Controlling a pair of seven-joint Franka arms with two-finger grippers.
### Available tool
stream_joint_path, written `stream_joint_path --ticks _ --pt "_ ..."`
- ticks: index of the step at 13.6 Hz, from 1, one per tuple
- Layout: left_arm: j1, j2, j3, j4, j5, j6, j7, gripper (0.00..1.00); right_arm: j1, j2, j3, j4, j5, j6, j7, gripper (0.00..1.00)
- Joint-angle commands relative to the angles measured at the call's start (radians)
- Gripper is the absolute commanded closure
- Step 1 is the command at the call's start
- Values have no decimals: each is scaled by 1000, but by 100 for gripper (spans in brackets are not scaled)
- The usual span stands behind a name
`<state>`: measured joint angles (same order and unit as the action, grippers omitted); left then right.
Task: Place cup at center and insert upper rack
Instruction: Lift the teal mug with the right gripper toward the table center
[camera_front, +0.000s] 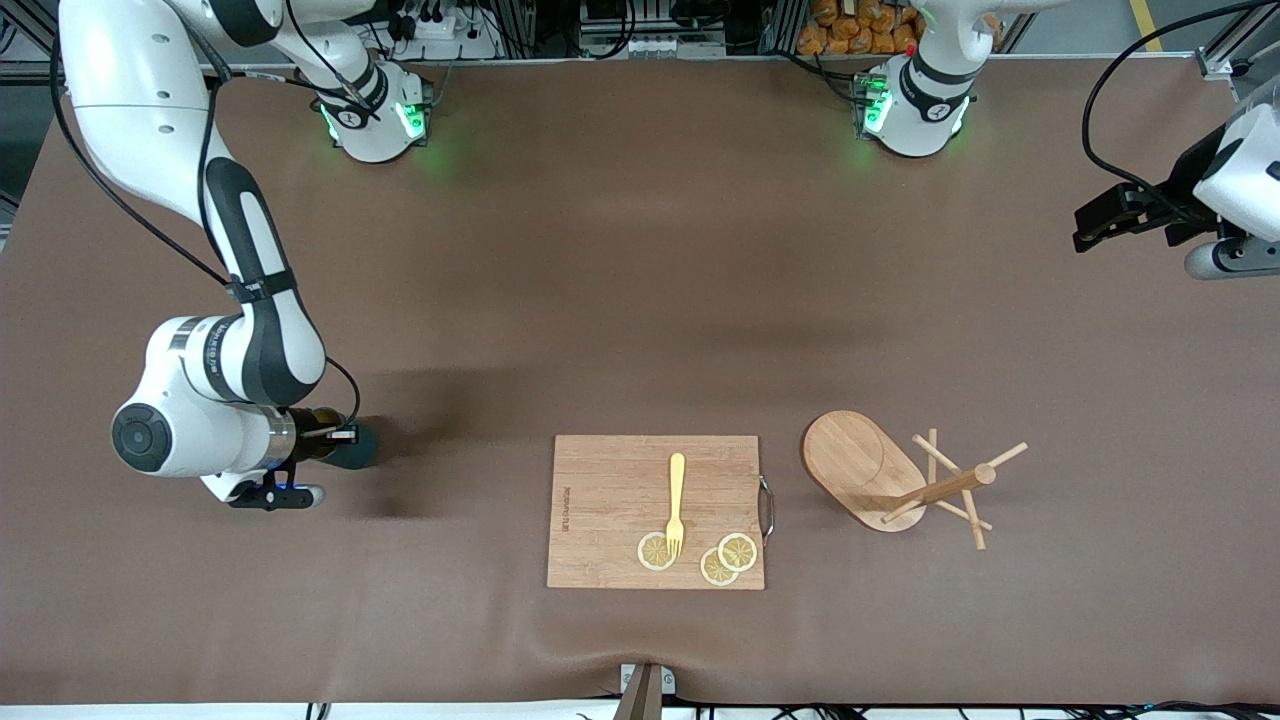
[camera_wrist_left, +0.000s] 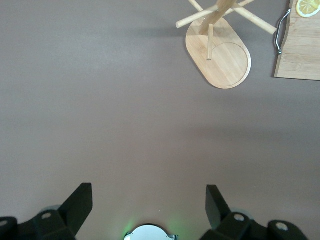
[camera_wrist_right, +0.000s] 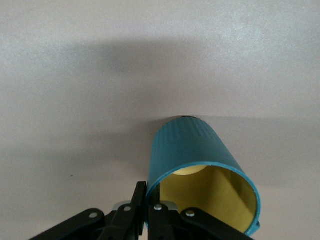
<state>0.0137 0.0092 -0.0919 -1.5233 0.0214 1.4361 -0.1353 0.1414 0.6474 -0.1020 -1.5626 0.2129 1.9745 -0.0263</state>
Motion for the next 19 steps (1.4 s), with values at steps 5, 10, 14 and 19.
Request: stream_joint_path --ticks 5,10,14,19 --pt "5 -3 0 0 0 -5 16 0 15 -15 59 19 14 -39 101 100" --pt "5 -5 0 -1 0 -3 16 0 125 -45 84 79 14 -124 299 100" --pt "6 -5 1 -1 0 -3 16 0 193 -63 140 92 17 -140 501 100" --pt "21 -5 4 0 2 -2 16 0 308 -54 203 114 17 -129 822 100"
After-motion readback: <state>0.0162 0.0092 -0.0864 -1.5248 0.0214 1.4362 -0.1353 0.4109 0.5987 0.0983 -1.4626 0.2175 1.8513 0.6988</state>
